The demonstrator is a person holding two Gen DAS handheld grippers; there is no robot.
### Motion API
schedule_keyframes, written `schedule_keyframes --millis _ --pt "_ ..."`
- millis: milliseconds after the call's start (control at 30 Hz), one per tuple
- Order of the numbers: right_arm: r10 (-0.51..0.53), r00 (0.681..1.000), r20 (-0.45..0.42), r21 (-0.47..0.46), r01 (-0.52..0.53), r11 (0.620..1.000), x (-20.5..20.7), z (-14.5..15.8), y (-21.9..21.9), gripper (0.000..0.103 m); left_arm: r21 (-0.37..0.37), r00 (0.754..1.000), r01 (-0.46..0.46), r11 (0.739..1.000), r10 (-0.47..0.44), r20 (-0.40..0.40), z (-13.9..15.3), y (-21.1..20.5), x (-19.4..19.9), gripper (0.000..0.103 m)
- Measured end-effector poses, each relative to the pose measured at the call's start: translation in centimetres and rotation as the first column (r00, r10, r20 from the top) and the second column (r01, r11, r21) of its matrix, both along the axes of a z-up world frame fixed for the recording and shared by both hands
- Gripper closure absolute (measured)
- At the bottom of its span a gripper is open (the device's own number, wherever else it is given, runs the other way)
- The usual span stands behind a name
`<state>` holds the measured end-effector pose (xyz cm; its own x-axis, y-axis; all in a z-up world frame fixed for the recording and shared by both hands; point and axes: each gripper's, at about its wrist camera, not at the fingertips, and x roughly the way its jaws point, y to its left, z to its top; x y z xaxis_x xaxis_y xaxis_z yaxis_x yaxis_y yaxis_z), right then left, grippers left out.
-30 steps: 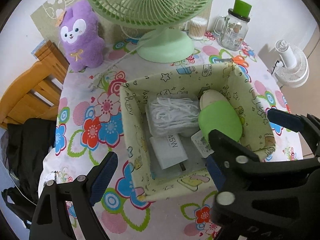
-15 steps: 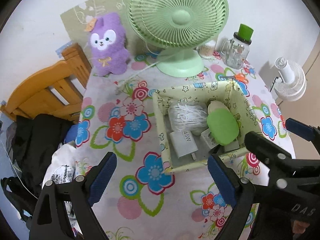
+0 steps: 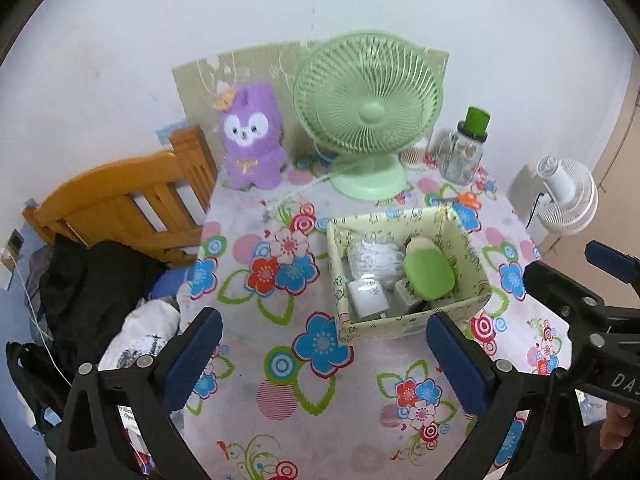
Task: Organize rigid objects
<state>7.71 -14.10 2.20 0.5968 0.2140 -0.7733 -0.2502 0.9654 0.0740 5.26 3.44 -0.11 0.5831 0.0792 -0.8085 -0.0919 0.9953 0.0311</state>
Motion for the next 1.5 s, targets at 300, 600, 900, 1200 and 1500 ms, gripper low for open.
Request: schedule_keyframes --millis 300,600,900,1200,1500 --pt "-0.04 0.997 0.07 0.012 0.039 0.999 -3.2 2.7 -2.2 0.002 -0.02 0.996 0.017 1.0 -0.016 0.083 3.1 -1.1 -3.2 0.0" --pt "-0.061 0.994 0.086 0.002 0.061 0.998 -5.5 3.4 -3.4 0.002 -0.009 0.994 -0.023 1.0 0.024 0.11 4.3 -1.5 -4.8 0.0" --pt "-0.05 0.993 0.105 0.011 0.049 0.999 -6.1 4.0 -3.9 0.002 -0.009 0.992 -0.034 0.999 0.035 0.121 4.5 -2.3 -5.5 0.0" --pt "-0.047 0.992 0.116 0.032 0.043 0.999 -6.0 4.6 -4.4 0.002 0.01 0.989 -0.037 0.999 0.035 0.141 5.1 -3.4 -5.3 0.0" --pt "-0.054 0.992 0.113 0.03 0.051 0.998 -5.8 4.6 -4.6 0.002 0.015 0.99 -0.031 0.999 0.029 0.138 4.9 -3.6 -5.0 0.0"
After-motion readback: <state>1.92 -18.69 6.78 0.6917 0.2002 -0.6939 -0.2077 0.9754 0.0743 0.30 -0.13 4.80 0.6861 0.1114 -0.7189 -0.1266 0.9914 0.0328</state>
